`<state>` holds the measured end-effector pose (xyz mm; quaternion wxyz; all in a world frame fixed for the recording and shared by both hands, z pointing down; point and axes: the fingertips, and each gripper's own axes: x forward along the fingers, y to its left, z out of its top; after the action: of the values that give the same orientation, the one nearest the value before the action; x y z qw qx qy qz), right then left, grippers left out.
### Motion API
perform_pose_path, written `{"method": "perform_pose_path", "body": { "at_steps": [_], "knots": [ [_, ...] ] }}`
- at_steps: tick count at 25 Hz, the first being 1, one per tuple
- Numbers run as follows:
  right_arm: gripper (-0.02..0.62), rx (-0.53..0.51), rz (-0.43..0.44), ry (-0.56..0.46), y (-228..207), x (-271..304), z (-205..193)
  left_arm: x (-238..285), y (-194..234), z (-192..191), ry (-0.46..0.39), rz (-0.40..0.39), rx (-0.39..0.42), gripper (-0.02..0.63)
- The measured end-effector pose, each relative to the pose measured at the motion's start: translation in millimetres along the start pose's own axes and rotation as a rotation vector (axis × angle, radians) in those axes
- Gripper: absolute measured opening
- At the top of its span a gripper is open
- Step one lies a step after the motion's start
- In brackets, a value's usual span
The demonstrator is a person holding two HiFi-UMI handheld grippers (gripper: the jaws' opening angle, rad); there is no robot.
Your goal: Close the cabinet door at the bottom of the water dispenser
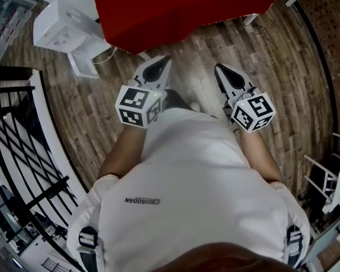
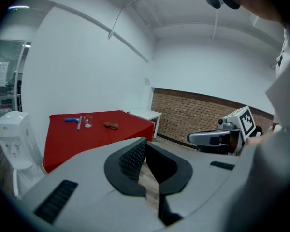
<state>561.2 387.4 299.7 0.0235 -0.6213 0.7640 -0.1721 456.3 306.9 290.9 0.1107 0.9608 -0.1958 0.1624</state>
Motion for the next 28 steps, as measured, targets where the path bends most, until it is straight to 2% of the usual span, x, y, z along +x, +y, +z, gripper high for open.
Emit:
{"method": "perform_pose_path", "body": {
  "at_steps": [13, 22, 28],
  "knots": [
    [0.023, -0.046, 0.199, 0.086, 58, 75, -13, -75, 79, -14, -0.048, 0.229, -0.09, -0.005],
    [0.023, -0.096, 0.327, 0.148, 120, 139, -11, -123, 127, -26, -0.063, 0.322, -0.156, -0.005],
    [0.023, -0.13, 0.375, 0.156, 156, 170, -11, -154, 159, -37, -0.078, 0.373, -0.186, -0.005]
  ]
}}
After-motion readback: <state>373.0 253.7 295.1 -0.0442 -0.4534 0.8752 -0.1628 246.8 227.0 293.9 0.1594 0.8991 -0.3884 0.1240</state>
